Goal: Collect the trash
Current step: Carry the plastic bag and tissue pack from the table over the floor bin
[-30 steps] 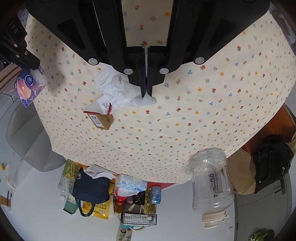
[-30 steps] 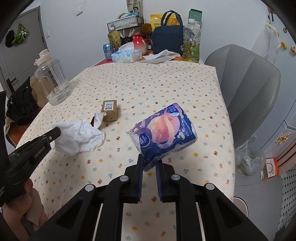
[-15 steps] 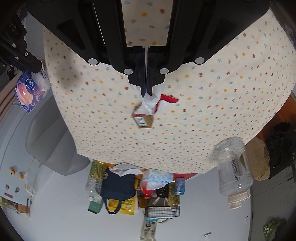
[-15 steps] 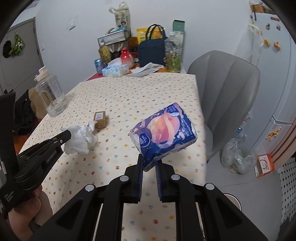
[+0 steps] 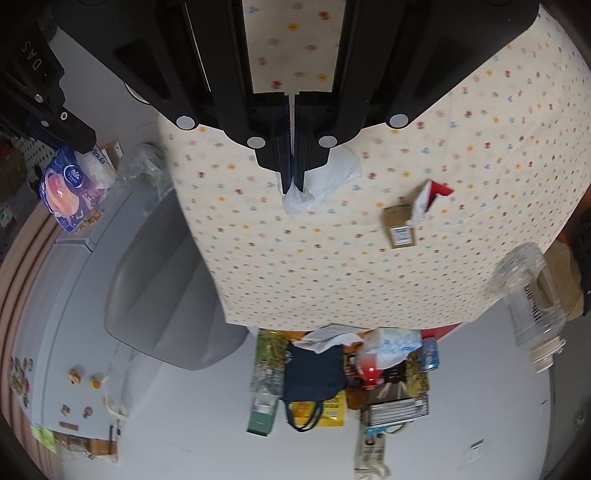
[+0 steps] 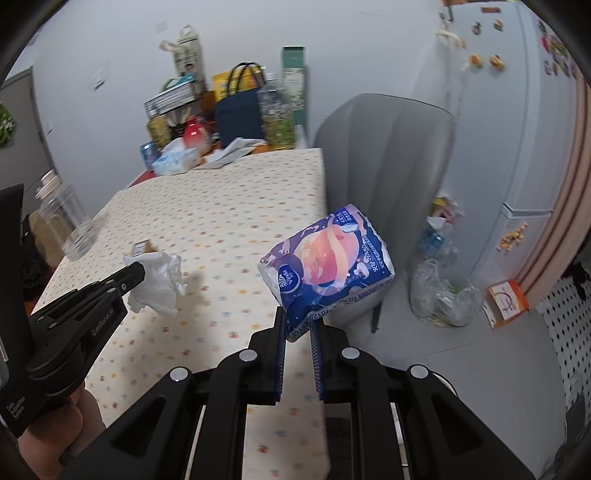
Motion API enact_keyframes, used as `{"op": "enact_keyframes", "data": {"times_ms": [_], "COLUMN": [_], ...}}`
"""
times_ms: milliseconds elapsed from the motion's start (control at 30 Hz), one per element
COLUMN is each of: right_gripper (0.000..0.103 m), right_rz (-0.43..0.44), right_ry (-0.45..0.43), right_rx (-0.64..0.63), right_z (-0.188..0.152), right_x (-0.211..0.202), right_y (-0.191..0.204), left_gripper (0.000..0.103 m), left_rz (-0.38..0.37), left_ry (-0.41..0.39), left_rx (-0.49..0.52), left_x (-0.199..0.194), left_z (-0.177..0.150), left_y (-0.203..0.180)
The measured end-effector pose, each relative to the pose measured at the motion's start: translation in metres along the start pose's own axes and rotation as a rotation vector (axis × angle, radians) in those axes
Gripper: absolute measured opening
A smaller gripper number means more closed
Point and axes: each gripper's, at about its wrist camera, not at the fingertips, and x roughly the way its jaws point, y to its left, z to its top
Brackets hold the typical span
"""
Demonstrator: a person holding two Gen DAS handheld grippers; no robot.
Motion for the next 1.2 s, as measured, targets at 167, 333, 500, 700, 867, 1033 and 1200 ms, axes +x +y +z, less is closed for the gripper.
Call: {"op": "enact_keyframes", "data": {"times_ms": [167, 333, 500, 700, 867, 1033, 1200], "right_gripper": [0.013, 0.013, 0.014, 0.014, 0.014, 0.015, 0.016], "right_rz": [-0.040, -0.084, -0.130, -0.173, -0.201, -0.219, -0.216], "right_ry": [-0.007, 0.000, 0.013, 0.027, 0.047, 0.091, 0.140], "right_rx": [0.056, 0.115, 0.174, 0.236, 0.288, 0.331, 0.359], "right_z": [-0.005, -0.013, -0.024, -0.036, -0.049, -0.066, -0.084], "right_x": [-0.005, -0.008, -0.008, -0.009, -0.006, 0.008, 0.025], "right_y": [-0.035, -0.070, -0.105, -0.144, -0.176, -0.202, -0.220], "left_gripper": [0.002, 0.002, 0.002, 0.002, 0.002, 0.002, 0.002], "left_rz": [-0.040, -0.088, -0.133, -0.182, -0.211, -0.212, -0.201], "left_ry": [0.011, 0.030, 0.053, 0.080, 0.100, 0.129, 0.151], "left_rx": [0.050, 0.111, 0.168, 0.237, 0.291, 0.330, 0.356], "left_x": [0.006, 0.013, 0.022, 0.030, 0.037, 0.047, 0.056], "left_z": [-0.001, -0.003, -0.009, -0.018, -0.027, -0.036, -0.043], "left_y": [-0.034, -0.073, -0.111, -0.159, -0.193, -0.213, -0.225]}}
